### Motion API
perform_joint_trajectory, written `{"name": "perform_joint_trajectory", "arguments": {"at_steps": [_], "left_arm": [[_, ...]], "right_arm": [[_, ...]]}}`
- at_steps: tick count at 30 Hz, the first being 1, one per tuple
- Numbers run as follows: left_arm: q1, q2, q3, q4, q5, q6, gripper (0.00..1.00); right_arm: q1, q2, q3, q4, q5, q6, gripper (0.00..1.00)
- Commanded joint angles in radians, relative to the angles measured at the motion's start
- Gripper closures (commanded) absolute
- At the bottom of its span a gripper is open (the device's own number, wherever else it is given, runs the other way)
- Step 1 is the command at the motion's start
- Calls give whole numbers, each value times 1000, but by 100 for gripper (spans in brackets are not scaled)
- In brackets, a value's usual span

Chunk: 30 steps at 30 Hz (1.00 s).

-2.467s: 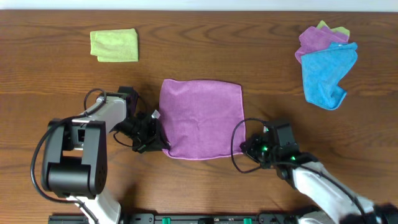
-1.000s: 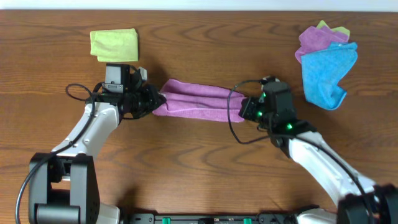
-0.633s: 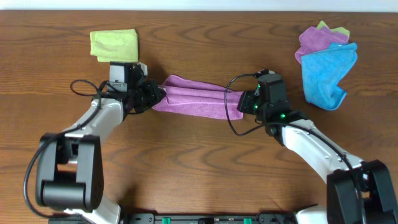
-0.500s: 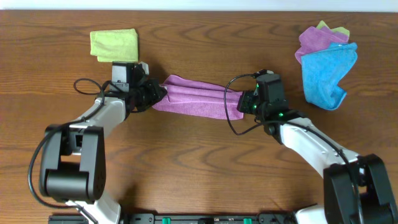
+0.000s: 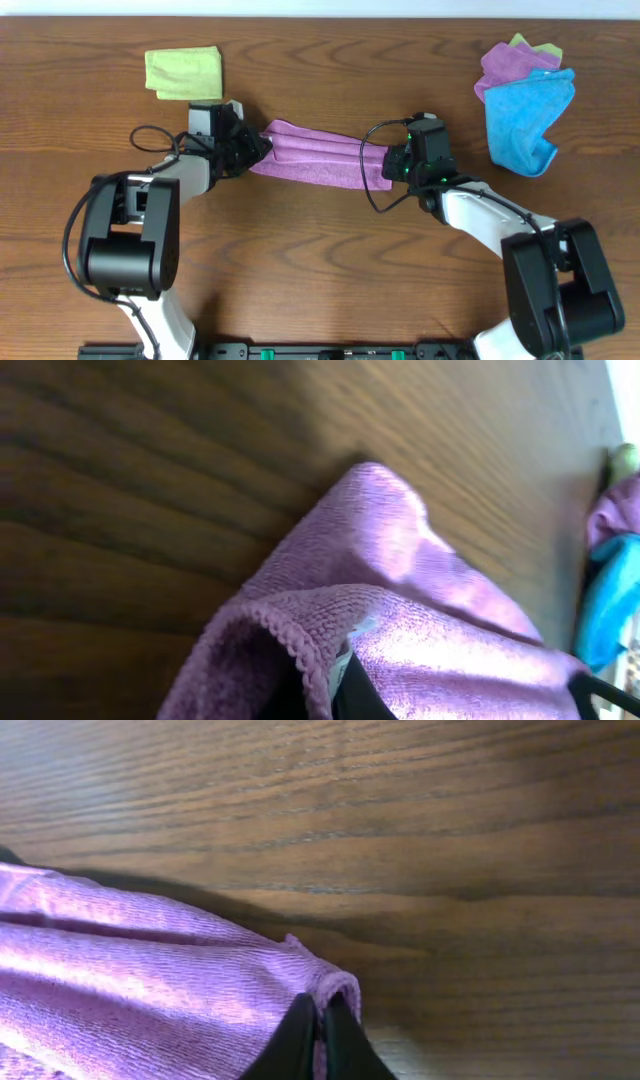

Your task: Fold the cloth

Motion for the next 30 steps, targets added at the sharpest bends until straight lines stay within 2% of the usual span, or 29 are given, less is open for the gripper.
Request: {"name": "perform_joint_trajectory", "arguments": {"at_steps": [1, 8, 13, 17, 22, 27, 30], "left_arm": [[8, 23, 2, 4, -38, 1, 94], [8, 23, 13, 51, -31, 1, 90], [9, 21, 37, 59, 9, 1, 94], [9, 21, 52, 59, 12, 1, 94], [9, 22, 61, 58, 12, 1, 94], [9, 21, 61, 57, 23, 1, 94], [9, 21, 61, 58, 24, 1, 94]], "right_arm": [[-17, 11, 15, 5, 46, -35, 87], [-16, 11, 15, 7, 60, -42, 83], [-16, 11, 15, 7, 42, -41, 86], [-16, 11, 15, -2, -18, -40, 84], [-16, 11, 15, -57, -55, 21, 84], [-15, 8, 15, -65, -130, 41, 70], [-15, 2, 15, -65, -142, 68, 67]]}}
